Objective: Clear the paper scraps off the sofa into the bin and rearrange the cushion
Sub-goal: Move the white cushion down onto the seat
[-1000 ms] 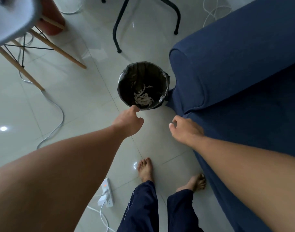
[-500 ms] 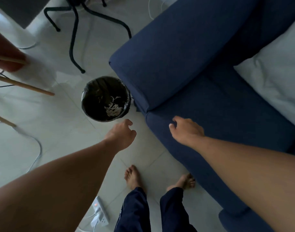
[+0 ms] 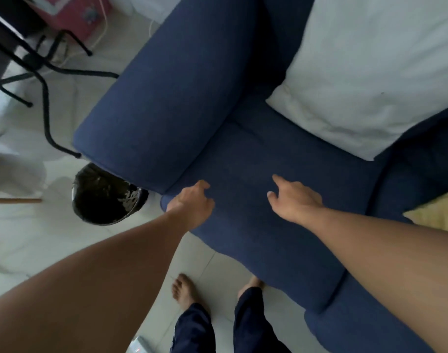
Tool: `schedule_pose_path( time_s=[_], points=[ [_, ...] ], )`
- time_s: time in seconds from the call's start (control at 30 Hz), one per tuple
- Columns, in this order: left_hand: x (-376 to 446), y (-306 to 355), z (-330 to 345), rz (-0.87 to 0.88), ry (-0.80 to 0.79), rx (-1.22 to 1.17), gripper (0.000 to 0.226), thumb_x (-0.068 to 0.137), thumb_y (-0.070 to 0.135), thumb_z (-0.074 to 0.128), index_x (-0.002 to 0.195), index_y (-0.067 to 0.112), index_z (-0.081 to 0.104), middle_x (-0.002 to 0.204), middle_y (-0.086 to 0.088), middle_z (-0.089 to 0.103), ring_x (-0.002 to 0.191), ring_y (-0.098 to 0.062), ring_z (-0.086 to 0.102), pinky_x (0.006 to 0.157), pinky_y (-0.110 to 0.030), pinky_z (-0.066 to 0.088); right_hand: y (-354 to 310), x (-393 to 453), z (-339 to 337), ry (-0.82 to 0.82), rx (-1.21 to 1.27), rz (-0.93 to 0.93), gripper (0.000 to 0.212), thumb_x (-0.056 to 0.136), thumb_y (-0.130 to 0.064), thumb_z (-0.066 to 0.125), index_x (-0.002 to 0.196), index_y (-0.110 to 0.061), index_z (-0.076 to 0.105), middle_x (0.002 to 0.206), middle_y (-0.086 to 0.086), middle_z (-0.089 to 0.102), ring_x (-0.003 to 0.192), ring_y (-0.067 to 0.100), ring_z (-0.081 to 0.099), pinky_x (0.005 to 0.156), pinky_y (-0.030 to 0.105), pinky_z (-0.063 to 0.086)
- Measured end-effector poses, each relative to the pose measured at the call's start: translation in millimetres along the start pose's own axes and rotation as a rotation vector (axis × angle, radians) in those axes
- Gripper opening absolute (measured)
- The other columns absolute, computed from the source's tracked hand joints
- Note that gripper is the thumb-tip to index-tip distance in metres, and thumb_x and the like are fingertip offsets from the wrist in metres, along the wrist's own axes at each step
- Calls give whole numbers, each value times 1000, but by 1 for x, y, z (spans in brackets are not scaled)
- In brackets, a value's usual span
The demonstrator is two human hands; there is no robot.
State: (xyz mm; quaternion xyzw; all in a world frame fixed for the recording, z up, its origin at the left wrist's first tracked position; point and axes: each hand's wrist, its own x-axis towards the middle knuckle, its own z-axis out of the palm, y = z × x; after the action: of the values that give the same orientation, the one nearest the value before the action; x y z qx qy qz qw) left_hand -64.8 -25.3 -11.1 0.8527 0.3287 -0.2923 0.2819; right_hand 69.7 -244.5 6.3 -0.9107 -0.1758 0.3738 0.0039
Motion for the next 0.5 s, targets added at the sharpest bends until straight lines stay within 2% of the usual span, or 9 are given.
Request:
schedule_pose_path(
  time_s=[0.13, 0.27, 0.4, 0.5],
  points=[
    [11, 54, 1, 61, -18, 83, 54, 93, 41, 48, 146, 34, 41, 112, 3, 66, 95, -25, 64, 84, -44, 56, 50, 1, -17, 20, 33, 48, 61, 105, -51, 34, 162, -37, 17, 117, -1, 67, 100, 26, 65, 75, 37, 50],
    [19, 110, -2, 111, -7, 142, 53, 94, 38, 49, 146, 35, 41, 111, 4, 67, 92, -23, 65, 79, -41, 56, 99, 0, -33, 45, 66, 89, 61, 106, -51, 33, 162, -35, 17, 104, -4, 65, 87, 21, 63, 67, 34, 49],
    [27, 162, -9, 171, -7, 191, 56, 93, 40, 50, 148, 35, 40, 112, 6, 67, 95, -21, 64, 82, -43, 57, 143, -7, -55, 86, 94, 148, 60, 106, -51, 33, 162, -34, 18, 125, 1, 63, 101, 26, 63, 72, 36, 47],
    [31, 198, -19, 235, -5, 235, 59, 93, 41, 53, 149, 33, 38, 105, 8, 66, 90, -18, 64, 79, -42, 58, 170, -12, -68, 117, 142, 183, 62, 105, -52, 33, 162, -35, 18, 123, 0, 63, 100, 25, 62, 71, 37, 48]
  ],
)
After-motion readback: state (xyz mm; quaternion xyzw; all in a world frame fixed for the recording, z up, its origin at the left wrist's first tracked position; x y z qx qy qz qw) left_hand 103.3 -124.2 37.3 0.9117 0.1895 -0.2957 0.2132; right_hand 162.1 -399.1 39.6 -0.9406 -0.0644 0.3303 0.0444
